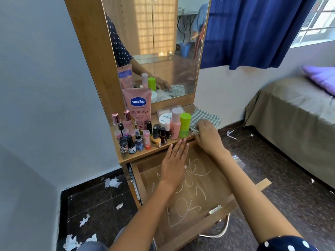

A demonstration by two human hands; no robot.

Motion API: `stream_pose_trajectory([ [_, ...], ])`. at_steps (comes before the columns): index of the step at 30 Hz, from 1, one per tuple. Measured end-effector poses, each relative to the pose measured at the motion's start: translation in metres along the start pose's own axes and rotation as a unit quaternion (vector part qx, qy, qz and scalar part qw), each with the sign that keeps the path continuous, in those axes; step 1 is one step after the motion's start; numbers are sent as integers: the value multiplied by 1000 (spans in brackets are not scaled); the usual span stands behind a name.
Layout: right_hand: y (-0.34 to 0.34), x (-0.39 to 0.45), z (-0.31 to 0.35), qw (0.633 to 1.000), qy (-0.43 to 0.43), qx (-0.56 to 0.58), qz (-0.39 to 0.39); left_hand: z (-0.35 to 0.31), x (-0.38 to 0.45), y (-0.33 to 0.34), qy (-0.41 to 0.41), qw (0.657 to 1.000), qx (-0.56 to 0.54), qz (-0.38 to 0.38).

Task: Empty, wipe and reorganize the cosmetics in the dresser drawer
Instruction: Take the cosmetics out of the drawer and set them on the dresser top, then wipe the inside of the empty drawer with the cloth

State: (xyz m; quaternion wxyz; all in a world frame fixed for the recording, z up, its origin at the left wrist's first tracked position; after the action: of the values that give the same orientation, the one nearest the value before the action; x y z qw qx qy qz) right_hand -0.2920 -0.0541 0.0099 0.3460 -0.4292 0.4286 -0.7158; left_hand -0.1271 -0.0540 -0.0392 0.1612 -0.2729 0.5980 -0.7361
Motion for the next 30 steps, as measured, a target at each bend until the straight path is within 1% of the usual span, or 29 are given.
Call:
stream_pose_trajectory([
  [1,0,1,0,999,4,23,25,0,0,-1,-1,1000,-2,1],
  [3,-1,-1,-1,998,24,34,54,0,0,-2,-3,1000,-6,4],
  [6,-6,-6,0,996,38,-13,74,0,0,-2,-4,1000,-9,4],
  [8,-8,-6,3,996,30,-55,64,-1,0,-2,-5,1000,-11,6],
  [11,-7,-3,4,995,27,-85,51,-2,1,-2,-10,1000,-10,16],
  [16,-9,-4,15,987,59,-130,68,-2,1,-5,-15,999,-28,20],
  [18,-8,-2,17,988,57,-124,78,-2,2,-6,-15,999,-27,24],
  [21,1,-2,15,991,36,-64,115,-2,2,-6,-18,999,-18,32],
  [23,2,-4,12,990,28,-62,125,-2,3,-5,-19,999,-13,35],
  [26,-2,-7,11,990,22,-86,109,-3,2,-6,-20,999,-17,38],
  [30,-8,-14,20,991,46,-110,54,-3,3,-7,-22,999,-24,40],
])
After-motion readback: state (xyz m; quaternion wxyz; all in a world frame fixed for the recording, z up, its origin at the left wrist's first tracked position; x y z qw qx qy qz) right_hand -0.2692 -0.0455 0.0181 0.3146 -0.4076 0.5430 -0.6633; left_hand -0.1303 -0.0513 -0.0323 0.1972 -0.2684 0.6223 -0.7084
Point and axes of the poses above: each hand's wrist, its own x-axis towards the middle knuckle, its own y-axis out of the palm, z = x × y, the point moved 2 cm from there along x, towards the middle knuckle, and after that the axes turned 3 degrees about y, right-handed, at the moved point
